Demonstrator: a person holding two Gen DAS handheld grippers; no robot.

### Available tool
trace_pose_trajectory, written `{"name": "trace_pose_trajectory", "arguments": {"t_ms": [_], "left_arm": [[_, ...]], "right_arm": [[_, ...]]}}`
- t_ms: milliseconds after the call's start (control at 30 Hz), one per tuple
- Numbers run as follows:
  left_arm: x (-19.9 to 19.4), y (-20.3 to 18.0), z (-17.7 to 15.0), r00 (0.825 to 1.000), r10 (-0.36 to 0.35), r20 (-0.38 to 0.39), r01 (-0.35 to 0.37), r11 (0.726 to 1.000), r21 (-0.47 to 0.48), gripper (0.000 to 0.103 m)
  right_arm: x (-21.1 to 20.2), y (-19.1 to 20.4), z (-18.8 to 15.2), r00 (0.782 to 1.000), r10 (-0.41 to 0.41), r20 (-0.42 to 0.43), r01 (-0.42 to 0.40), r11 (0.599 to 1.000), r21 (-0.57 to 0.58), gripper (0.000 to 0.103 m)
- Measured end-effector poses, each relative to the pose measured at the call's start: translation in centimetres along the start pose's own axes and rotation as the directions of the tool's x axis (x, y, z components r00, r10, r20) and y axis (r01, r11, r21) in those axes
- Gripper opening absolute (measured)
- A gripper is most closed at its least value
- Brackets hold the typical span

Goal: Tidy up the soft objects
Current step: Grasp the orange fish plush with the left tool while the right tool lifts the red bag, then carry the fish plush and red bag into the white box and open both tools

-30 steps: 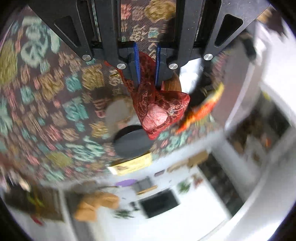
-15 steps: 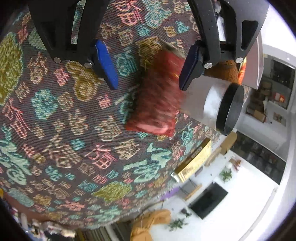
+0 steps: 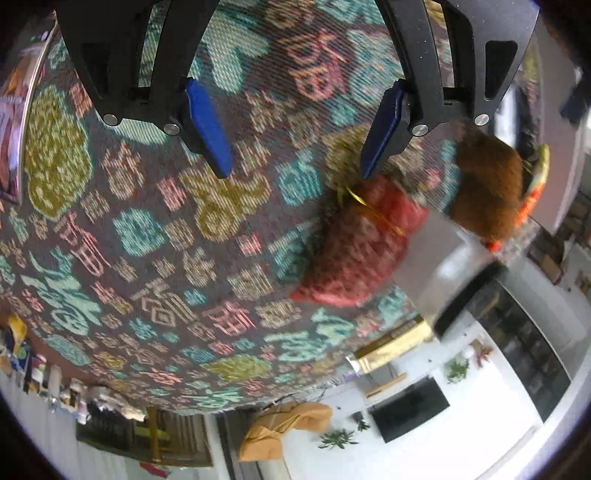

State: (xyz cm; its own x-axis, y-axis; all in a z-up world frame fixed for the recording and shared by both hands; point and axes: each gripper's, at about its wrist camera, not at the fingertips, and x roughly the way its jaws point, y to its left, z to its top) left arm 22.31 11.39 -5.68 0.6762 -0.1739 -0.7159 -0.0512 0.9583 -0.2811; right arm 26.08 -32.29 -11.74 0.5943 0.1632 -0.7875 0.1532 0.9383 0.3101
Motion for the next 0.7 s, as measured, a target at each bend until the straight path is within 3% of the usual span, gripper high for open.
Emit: {"name": "trace_pose_trajectory", "arguments": {"t_ms": [67, 133, 200, 300, 400, 433, 467, 500, 567, 600, 700], "left_arm": [[3.1, 0.0, 4.4, 0.995, 0.062, -0.074, -0.059, 0.997, 0.041, 0.103], [6.9, 0.5, 6.8, 0.979, 0.11, -0.171, -0.096, 0.992, 0.086, 0.103], [10.2, 0.9, 8.0, 0.959, 0.138, -0.248, -0.109, 0.986, 0.125, 0.102], [13.5, 1.4, 8.9, 0.936, 0.179, -0.303, -0.14, 0.979, 0.146, 0.102], [16.3, 1.4, 8.5, 0.901, 0.183, -0.393, -0.126, 0.978, 0.167, 0.102], [17.1, 1.2, 8.2, 0.885, 0.206, -0.417, -0.139, 0.973, 0.185, 0.102], [17.5, 1.2, 8.2, 0.881, 0.22, -0.419, -0.15, 0.97, 0.193, 0.092], [17.4, 1.3, 8.3, 0.89, 0.189, -0.416, -0.127, 0.977, 0.172, 0.064], [16.7, 1.7, 8.7, 0.905, 0.132, -0.405, -0.092, 0.989, 0.118, 0.043], [15.8, 1.7, 9.2, 0.918, 0.113, -0.381, -0.079, 0.991, 0.105, 0.037], [13.0, 1.6, 10.6, 0.948, 0.045, -0.314, -0.025, 0.997, 0.068, 0.037]], "right_arm": [[0.3, 0.0, 1.1, 0.999, 0.036, -0.025, -0.035, 0.998, 0.044, 0.075], [1.2, 0.4, 2.0, 0.997, 0.058, -0.059, -0.054, 0.996, 0.067, 0.075], [2.1, 1.1, 2.5, 0.992, 0.086, -0.088, -0.079, 0.994, 0.072, 0.075], [4.0, 2.4, 3.0, 0.979, 0.129, -0.156, -0.119, 0.99, 0.07, 0.075], [6.5, 3.7, 3.0, 0.971, 0.11, -0.211, -0.109, 0.994, 0.013, 0.073], [6.9, 3.8, 2.8, 0.972, 0.085, -0.22, -0.089, 0.996, -0.006, 0.069], [6.8, 4.0, 2.8, 0.978, 0.049, -0.203, -0.057, 0.998, -0.036, 0.042], [6.7, 4.2, 2.9, 0.979, 0.022, -0.202, -0.036, 0.997, -0.063, 0.015], [5.9, 4.0, 3.2, 0.98, 0.021, -0.197, -0.033, 0.998, -0.059, 0.015], [4.9, 3.8, 3.6, 0.986, 0.01, -0.166, -0.021, 0.998, -0.06, 0.015], [1.9, 3.4, 5.1, 0.998, -0.003, -0.064, -0.001, 0.998, -0.06, 0.015]]}}
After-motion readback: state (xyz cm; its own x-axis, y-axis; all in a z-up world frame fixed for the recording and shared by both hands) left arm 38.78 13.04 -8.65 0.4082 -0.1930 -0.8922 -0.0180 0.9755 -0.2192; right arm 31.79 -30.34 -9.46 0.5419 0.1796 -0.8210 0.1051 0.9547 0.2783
